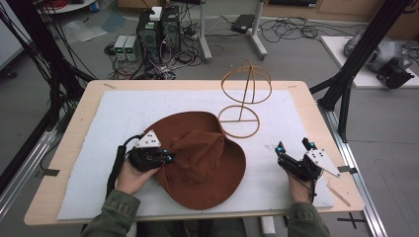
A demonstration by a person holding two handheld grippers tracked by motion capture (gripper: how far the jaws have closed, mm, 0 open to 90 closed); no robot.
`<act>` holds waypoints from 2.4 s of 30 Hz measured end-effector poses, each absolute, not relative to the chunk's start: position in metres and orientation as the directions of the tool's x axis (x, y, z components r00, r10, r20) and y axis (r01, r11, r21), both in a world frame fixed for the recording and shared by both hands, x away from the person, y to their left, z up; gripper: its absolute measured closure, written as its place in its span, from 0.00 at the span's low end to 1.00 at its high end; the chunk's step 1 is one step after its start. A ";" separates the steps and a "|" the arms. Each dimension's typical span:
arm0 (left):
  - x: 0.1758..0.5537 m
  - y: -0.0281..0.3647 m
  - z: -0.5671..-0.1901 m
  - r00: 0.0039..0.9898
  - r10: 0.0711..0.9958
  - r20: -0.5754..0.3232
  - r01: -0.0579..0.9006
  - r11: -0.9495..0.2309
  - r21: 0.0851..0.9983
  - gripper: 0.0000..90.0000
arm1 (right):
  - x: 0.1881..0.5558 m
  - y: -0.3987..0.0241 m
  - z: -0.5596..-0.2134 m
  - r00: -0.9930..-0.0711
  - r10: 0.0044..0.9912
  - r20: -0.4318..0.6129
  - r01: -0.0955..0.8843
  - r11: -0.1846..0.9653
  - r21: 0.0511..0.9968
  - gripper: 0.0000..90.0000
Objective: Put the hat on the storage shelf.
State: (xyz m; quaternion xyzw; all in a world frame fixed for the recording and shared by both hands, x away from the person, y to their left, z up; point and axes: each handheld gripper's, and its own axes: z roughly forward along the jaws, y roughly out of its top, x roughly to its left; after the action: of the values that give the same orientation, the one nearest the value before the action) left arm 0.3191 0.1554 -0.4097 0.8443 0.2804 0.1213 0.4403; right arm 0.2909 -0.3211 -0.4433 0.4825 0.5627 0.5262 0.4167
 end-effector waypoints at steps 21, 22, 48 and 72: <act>0.311 0.159 -0.401 0.800 0.597 -0.059 0.309 -0.326 0.894 0.98 | 0.291 -0.321 -0.443 -0.188 0.982 0.033 0.101 -0.014 0.995 0.11; 0.310 0.159 -0.400 0.798 0.600 -0.056 0.302 -0.317 0.899 0.98 | 0.291 -0.321 -0.443 -0.189 0.981 0.036 0.102 -0.017 0.995 0.11; 0.295 0.178 -0.378 0.739 0.671 -0.063 0.098 -0.015 0.995 0.98 | 0.291 -0.321 -0.444 -0.197 0.980 0.037 0.101 -0.018 0.995 0.11; 0.305 0.177 -0.339 0.719 0.694 -0.046 -0.078 0.147 0.986 0.98 | 0.291 -0.323 -0.443 -0.192 0.980 0.054 0.086 -0.038 0.996 0.11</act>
State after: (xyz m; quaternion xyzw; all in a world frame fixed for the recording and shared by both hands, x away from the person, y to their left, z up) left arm 0.3049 0.1765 -0.3394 0.5941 0.2590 0.2712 0.7116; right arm 0.2914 -0.3226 -0.4426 0.4804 0.5548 0.5370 0.4160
